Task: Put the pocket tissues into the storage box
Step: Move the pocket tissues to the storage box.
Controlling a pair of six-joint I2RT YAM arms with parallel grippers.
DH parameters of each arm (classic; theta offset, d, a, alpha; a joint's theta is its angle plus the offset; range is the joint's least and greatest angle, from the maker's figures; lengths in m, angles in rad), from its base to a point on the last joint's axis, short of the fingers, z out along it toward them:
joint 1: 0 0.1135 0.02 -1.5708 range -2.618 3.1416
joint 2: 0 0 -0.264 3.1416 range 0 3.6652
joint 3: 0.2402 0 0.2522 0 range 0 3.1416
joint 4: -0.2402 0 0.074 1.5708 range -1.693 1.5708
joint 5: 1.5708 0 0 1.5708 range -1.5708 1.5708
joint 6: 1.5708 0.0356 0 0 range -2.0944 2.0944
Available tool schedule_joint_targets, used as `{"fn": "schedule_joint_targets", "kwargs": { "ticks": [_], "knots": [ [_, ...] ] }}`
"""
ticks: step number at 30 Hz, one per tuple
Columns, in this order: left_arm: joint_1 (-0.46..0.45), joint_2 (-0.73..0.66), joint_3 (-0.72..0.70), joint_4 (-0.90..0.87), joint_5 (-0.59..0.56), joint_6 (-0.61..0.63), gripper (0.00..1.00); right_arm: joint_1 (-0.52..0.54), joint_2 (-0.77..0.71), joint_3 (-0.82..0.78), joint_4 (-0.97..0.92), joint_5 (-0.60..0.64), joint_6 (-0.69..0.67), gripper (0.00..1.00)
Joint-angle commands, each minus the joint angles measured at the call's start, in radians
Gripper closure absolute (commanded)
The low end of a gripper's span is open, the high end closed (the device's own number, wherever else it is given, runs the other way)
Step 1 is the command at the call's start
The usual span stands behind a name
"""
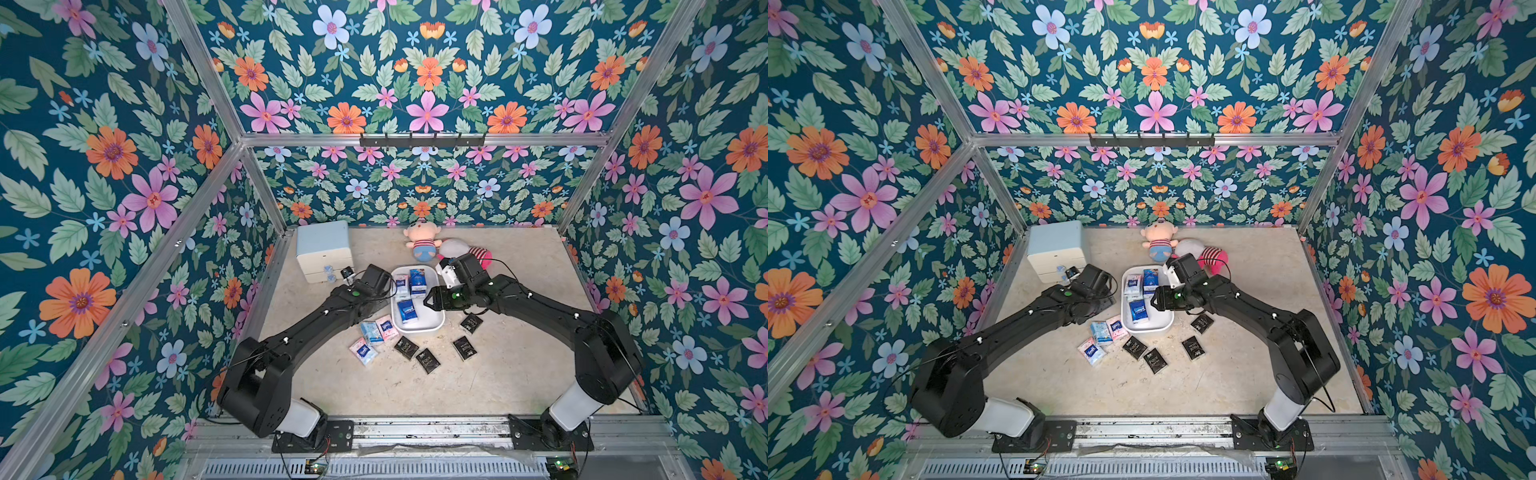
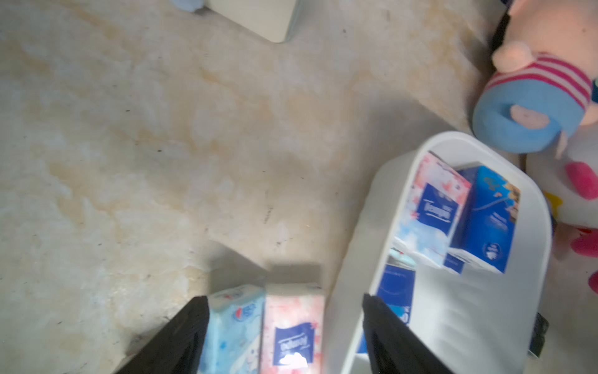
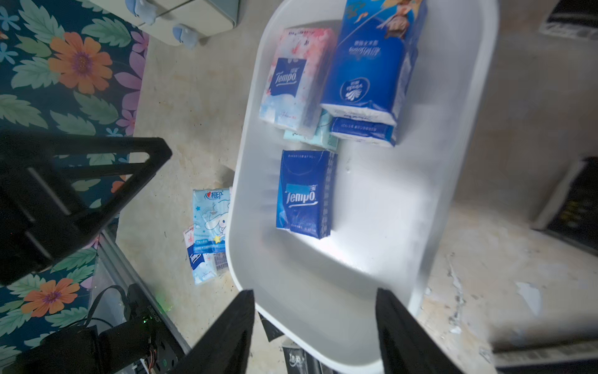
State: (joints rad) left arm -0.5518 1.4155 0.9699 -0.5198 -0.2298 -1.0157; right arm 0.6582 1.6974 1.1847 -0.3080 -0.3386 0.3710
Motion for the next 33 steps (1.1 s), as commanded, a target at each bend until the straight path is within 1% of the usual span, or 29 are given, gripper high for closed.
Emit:
{"fn": "schedule_joint_targets", "kwargs": {
  "ticks": [1, 7, 11, 15, 17, 21, 25, 26, 30, 33],
  "knots": [
    [0.055, -0.074, -0.065, 0.046, 0.031, 0.002, 0.20, 0.016, 0.061, 0.034, 0.017, -0.013, 0.030, 0.37],
    [0.118, -0.169, -0.135, 0.020, 0.017, 0.034, 0.19, 0.038, 0.192, 0.116, -0.005, 0.002, 0.051, 0.40],
    [0.125, -0.201, -0.170, 0.024, 0.021, 0.029, 0.19, 0.038, 0.248, 0.135, 0.018, -0.007, 0.080, 0.44],
    [0.127, -0.227, -0.208, 0.021, 0.024, 0.018, 0.19, 0.038, 0.293, 0.156, 0.033, 0.012, 0.104, 0.49],
    [0.127, -0.243, -0.228, 0.021, 0.025, 0.012, 0.19, 0.037, 0.313, 0.167, 0.049, -0.004, 0.116, 0.50],
    [0.127, -0.270, -0.253, 0.013, 0.029, 0.000, 0.19, 0.041, 0.338, 0.185, 0.077, -0.045, 0.145, 0.54],
    [0.127, -0.301, -0.272, 0.003, 0.032, -0.011, 0.19, 0.041, 0.340, 0.179, 0.119, -0.070, 0.182, 0.64],
    [0.127, -0.308, -0.275, 0.002, 0.032, -0.013, 0.19, 0.040, 0.340, 0.175, 0.133, -0.074, 0.200, 0.65],
    [0.127, -0.329, -0.289, -0.003, 0.034, -0.020, 0.19, 0.041, 0.349, 0.177, 0.176, -0.099, 0.257, 0.66],
    [0.127, -0.332, -0.306, 0.012, 0.064, -0.013, 0.19, 0.041, 0.337, 0.163, 0.203, -0.111, 0.285, 0.66]
  ]
}}
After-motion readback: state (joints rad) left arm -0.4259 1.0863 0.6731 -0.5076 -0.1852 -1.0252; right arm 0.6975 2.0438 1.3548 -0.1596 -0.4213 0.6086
